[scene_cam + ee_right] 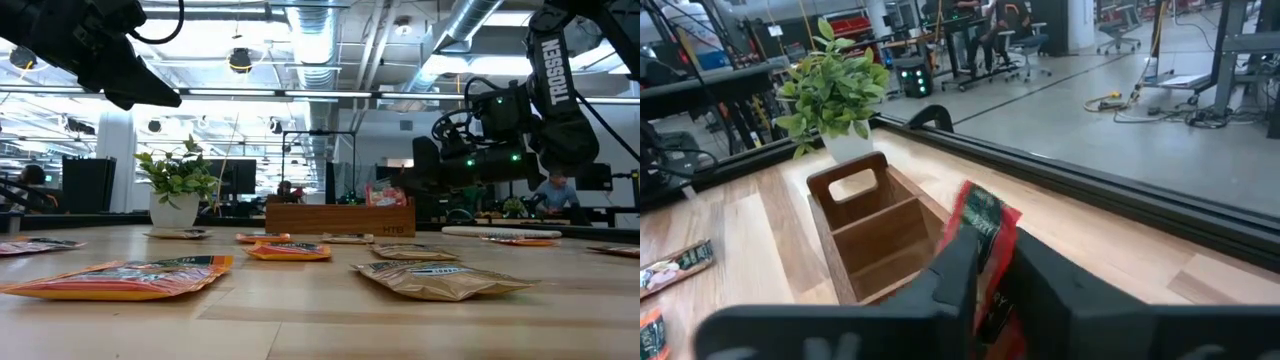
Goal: Pick & Place Tea
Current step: Put the red tea bag into the right section of the wooden organizer, then put the orange tea bag into the middle section of the wooden organizer
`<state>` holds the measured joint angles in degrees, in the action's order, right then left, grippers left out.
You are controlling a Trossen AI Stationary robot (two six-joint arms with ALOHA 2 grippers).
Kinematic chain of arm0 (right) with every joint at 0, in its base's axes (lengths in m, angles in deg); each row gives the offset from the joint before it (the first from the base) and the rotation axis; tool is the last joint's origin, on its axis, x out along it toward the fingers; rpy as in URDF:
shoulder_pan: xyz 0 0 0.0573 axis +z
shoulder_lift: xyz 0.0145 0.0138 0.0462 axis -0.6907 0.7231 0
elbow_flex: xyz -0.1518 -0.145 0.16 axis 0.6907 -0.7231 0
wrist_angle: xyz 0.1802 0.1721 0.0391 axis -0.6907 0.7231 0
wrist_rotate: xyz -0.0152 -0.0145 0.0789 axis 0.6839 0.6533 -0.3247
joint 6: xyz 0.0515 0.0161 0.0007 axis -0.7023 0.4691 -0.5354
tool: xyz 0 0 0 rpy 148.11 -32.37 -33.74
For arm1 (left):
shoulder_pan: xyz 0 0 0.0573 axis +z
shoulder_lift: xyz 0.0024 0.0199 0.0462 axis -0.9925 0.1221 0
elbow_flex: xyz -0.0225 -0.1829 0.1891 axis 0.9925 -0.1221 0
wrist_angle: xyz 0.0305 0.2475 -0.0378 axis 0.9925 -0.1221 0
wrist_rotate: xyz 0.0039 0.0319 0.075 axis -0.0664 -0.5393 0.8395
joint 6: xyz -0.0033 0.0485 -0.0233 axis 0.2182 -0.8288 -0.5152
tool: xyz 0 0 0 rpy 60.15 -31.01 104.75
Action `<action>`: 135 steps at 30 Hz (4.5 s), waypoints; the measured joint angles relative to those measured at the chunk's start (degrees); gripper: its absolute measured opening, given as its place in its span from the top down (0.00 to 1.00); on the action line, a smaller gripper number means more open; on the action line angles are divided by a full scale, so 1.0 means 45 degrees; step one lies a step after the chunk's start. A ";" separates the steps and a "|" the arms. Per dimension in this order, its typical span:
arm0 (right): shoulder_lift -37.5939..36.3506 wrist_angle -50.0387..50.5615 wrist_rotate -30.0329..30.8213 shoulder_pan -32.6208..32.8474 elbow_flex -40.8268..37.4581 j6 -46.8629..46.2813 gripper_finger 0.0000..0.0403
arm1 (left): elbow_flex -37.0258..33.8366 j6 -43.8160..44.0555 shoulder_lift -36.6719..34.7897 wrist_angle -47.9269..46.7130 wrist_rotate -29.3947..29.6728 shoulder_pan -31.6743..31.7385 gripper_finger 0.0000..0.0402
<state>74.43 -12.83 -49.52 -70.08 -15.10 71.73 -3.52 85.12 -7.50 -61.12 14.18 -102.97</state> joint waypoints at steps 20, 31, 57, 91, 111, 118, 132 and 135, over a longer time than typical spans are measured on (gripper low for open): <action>0.0000 0.0131 0.0454 -0.0053 0.0685 0.0835 0.93 | 0.0000 -0.0015 0.0000 0.0000 0.0000 0.0000 0.83; 0.0000 0.3072 0.0371 0.0015 0.2569 0.1104 1.00 | 0.0005 -0.0010 0.0000 -0.0005 0.0000 0.0000 0.83; -0.3578 1.3287 0.2079 0.0869 0.4594 0.1769 1.00 | 0.0005 -0.0189 0.0005 -0.0010 -0.0021 0.0000 0.83; -0.8789 2.0833 0.4993 0.2932 0.4799 0.2499 1.00 | 0.0005 -0.0131 0.0005 -0.0010 -0.0483 0.0000 0.83; -1.0495 2.9172 0.1968 0.3667 0.4792 -0.1287 0.73 | 0.0005 0.0398 0.0005 -0.0010 -0.1137 -0.0002 0.83; -0.8959 2.9107 0.1343 0.3567 0.4790 -0.1037 0.67 | 0.0005 0.0403 0.0005 -0.0010 -0.1551 0.0000 0.83; -0.6439 2.8732 0.0634 0.2173 0.4789 -0.0283 0.66 | 0.0005 0.0330 0.0005 -0.0111 -0.1622 -0.0005 0.83; -0.6220 2.8660 0.0634 0.2026 0.4794 -0.0005 0.66 | 0.0005 0.0325 0.0005 -0.0121 -0.1622 -0.0002 0.83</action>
<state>46.44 116.14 -46.67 -60.97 6.47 71.71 -3.50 86.58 -7.48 -61.67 6.88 -102.98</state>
